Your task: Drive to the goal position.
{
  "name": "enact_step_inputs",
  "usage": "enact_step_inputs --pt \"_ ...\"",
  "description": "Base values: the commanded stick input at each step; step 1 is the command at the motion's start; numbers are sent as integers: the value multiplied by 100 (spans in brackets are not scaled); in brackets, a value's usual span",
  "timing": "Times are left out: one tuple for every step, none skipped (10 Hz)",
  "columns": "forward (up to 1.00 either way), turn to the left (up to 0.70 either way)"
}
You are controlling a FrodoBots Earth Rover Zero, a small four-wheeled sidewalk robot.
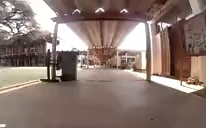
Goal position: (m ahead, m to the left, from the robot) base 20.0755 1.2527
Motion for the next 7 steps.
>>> enact_step_inputs --pt "50 0" --pt "50 0" --pt "50 0" --pt "50 0" --pt "50 0" --pt "50 0" --pt "50 0"
